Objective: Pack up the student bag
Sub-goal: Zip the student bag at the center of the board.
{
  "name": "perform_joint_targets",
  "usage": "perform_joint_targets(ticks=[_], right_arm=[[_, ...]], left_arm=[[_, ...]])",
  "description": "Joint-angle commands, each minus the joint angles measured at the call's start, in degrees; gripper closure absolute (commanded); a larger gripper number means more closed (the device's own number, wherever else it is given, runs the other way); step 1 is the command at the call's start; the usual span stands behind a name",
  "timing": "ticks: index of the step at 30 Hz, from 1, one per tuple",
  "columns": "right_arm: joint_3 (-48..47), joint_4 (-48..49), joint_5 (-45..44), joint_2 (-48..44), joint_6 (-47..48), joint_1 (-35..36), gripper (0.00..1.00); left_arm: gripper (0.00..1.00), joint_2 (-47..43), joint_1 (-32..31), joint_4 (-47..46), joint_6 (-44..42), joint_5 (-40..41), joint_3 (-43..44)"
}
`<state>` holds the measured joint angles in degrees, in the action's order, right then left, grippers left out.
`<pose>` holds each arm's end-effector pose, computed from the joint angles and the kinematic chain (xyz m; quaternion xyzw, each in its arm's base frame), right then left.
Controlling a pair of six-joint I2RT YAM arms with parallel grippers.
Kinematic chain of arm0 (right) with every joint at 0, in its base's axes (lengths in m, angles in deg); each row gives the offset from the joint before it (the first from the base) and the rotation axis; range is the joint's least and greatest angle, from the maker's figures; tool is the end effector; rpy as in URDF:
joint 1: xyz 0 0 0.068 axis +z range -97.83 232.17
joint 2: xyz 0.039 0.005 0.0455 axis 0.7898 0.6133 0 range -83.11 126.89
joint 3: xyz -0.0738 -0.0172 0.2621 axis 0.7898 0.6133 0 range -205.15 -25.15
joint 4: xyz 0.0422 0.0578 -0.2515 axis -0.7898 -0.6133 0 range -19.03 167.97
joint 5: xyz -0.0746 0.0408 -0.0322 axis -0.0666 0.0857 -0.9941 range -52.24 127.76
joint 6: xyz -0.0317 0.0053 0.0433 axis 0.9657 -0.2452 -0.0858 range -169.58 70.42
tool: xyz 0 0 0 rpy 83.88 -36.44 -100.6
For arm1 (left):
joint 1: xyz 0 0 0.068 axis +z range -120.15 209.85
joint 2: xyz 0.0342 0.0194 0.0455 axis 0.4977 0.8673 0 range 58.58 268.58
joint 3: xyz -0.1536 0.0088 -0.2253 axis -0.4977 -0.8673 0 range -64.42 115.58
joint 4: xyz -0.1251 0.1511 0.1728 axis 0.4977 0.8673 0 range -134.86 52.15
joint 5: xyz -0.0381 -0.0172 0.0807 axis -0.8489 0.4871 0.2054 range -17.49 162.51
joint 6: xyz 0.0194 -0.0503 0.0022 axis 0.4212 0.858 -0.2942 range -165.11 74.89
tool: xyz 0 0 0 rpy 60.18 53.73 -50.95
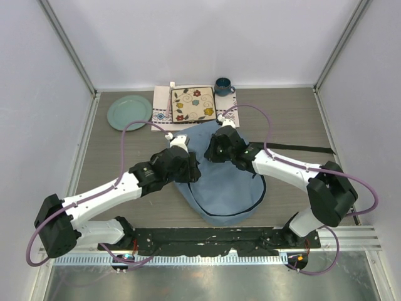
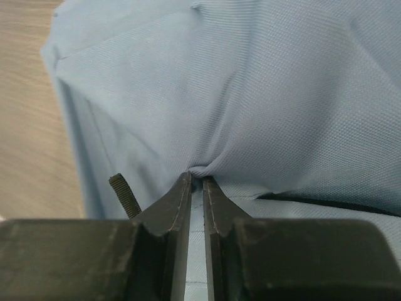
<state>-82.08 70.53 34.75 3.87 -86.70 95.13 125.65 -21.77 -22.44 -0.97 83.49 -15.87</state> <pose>0.2466 0.2270 0.2397 -0.0341 0.8960 0.2665 0.3537 0.1610 -0.1924 0.2643 0.0194 0.9062 -0.2482 0.3418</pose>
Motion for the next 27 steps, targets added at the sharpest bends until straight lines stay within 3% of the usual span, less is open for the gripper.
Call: perform_joint_targets(ticks=[1,8,15,19,22,27], right_arm=[[-2.2,-6.3,-15.1,0.3,2.8,-0.4,0.83],[-5.0,-9.7,-19.0,3.3,7.1,-0.3,0.84],[-5.6,-8.0,-13.8,4.2,8.0,-0.2,0.83],[-4.3,-7.1,-12.8,2.7,7.2,-0.2,0.82],[-3.8,-7.1,-13.1,1.4,7.1,-0.3,0.81],[-2.8,-6.4,-12.6,0.3,6.4,-0.2,0.81]], left_arm=[[0.48,0.5,0.2,0.5,0.7,1.6,1.5],[0.48,0.6,0.2,0.2,0.7,1.5,1.3],[0.30,4.6,0.2,-3.5,-1.0,2.4,5.3],[0.30,11.1,0.2,-1.3,-5.0,4.0,11.6],[0.34,15.5,0.2,-0.1,-8.4,4.9,14.8],[0.53,20.2,0.2,1.8,-11.2,6.7,17.8]])
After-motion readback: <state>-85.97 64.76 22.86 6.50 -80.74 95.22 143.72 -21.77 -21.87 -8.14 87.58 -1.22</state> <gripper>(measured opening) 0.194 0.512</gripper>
